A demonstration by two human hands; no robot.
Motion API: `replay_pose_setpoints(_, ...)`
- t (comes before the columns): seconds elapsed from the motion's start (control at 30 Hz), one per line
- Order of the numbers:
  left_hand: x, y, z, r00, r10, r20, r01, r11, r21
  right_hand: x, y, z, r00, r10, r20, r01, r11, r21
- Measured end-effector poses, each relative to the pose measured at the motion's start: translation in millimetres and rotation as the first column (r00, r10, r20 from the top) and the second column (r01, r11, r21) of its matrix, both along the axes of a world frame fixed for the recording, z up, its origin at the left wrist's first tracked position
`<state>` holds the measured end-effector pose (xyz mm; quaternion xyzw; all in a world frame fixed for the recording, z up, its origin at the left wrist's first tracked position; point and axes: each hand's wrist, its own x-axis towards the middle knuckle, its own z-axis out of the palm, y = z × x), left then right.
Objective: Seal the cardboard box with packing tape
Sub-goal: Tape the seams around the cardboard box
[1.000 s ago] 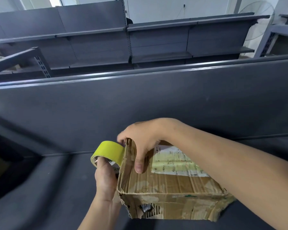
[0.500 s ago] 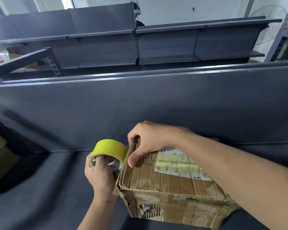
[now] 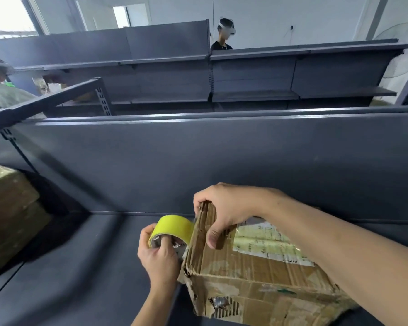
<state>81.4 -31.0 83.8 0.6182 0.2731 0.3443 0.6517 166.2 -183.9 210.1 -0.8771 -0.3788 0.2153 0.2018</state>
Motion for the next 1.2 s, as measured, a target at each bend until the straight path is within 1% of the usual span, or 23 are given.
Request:
replay_pose_setpoints(0.13, -1.1, 0.1, 6.4, 1.000, 0.009, 0.012, -0.009, 0.999, -0.045, 3.5, 3.3, 8.8, 0.995, 0.058, -0.076, -0.069, 0.986, -0.155)
replay_pose_setpoints(0.2, -3.5, 0.0, 9.9, 1.000, 0.008, 0.020, -0.007, 0.999, -0.053, 3.0, 4.3, 6.7, 0.996, 0.045, -0.080, -0.056, 0.987, -0.148)
replay_pose_setpoints(0.3, -6.6, -3.4, 8.9, 1.000, -0.019, 0.006, 0.020, 0.995, -0.099, 0.3, 4.6, -2.1, 1.000, 0.015, -0.016, -0.017, 0.994, -0.112)
replay_pose_setpoints(0.37, -7.5, -5.6, 1.9, 0.999, -0.044, -0.023, 0.040, 0.986, -0.163, -1.7, 1.4, -3.5, 1.000, 0.012, 0.011, -0.011, 0.995, -0.095)
replay_pose_setpoints(0.47, -12.3, -11.7, -4.8, 0.989, -0.139, -0.047, 0.120, 0.951, -0.285, -5.2, -1.8, -1.7, 0.999, -0.034, -0.022, 0.033, 0.998, -0.057)
replay_pose_setpoints(0.53, -17.0, -16.1, -8.0, 0.975, -0.202, -0.095, 0.150, 0.906, -0.395, -11.0, 2.5, 3.8, 0.997, -0.079, -0.020, 0.078, 0.996, -0.040)
replay_pose_setpoints(0.6, -21.8, -21.1, -8.4, 0.963, -0.235, -0.130, 0.144, 0.861, -0.487, -14.2, 7.1, 10.0, 0.996, -0.085, 0.035, 0.086, 0.995, -0.055)
replay_pose_setpoints(0.67, -25.0, -26.7, -6.9, 0.960, -0.252, -0.127, 0.153, 0.843, -0.515, -22.8, 7.7, 18.6, 0.994, -0.062, 0.094, 0.074, 0.988, -0.133)
replay_pose_setpoints(0.73, -26.0, -31.0, -3.5, 0.964, -0.239, -0.119, 0.150, 0.854, -0.497, -36.2, 0.7, 24.1, 0.996, -0.028, 0.085, 0.049, 0.965, -0.258)
replay_pose_setpoints(0.8, -25.0, -32.1, -0.6, 0.972, -0.206, -0.113, 0.130, 0.874, -0.469, -49.3, -8.1, 22.3, 0.997, 0.021, 0.075, 0.012, 0.914, -0.407)
replay_pose_setpoints(0.87, -22.6, -32.3, -2.6, 0.969, -0.204, -0.135, 0.126, 0.889, -0.441, -57.4, -14.1, 18.5, 0.995, 0.009, 0.100, 0.037, 0.894, -0.447)
replay_pose_setpoints(0.97, -22.4, -32.5, -4.7, 0.966, -0.185, -0.179, 0.098, 0.907, -0.410, -68.0, -15.2, 15.5, 0.989, 0.005, 0.147, 0.056, 0.910, -0.411)
replay_pose_setpoints(1.07, -22.9, -31.5, -2.9, 0.972, -0.161, -0.173, 0.100, 0.943, -0.318, -80.2, -16.3, 14.3, 0.984, 0.015, 0.176, 0.043, 0.946, -0.322)
replay_pose_setpoints(1.1, -23.5, -31.5, -2.7, 0.973, -0.150, -0.174, 0.093, 0.950, -0.297, -83.7, -15.5, 12.4, 0.981, -0.024, 0.193, 0.074, 0.964, -0.255)
replay_pose_setpoints(1.13, -24.8, -32.7, 0.4, 0.977, -0.146, -0.154, 0.094, 0.948, -0.305, -85.9, -14.2, 9.0, 0.971, -0.098, 0.220, 0.129, 0.983, -0.132)
replay_pose_setpoints(1.17, -25.9, -33.7, 3.1, 0.981, -0.140, -0.132, 0.092, 0.944, -0.316, -85.1, -12.9, 3.2, 0.949, -0.209, 0.237, 0.205, 0.978, 0.041)
replay_pose_setpoints(1.2, -27.5, -34.7, 5.2, 0.984, -0.138, -0.114, 0.096, 0.944, -0.316, -81.9, -12.7, -2.9, 0.915, -0.331, 0.232, 0.287, 0.936, 0.202)
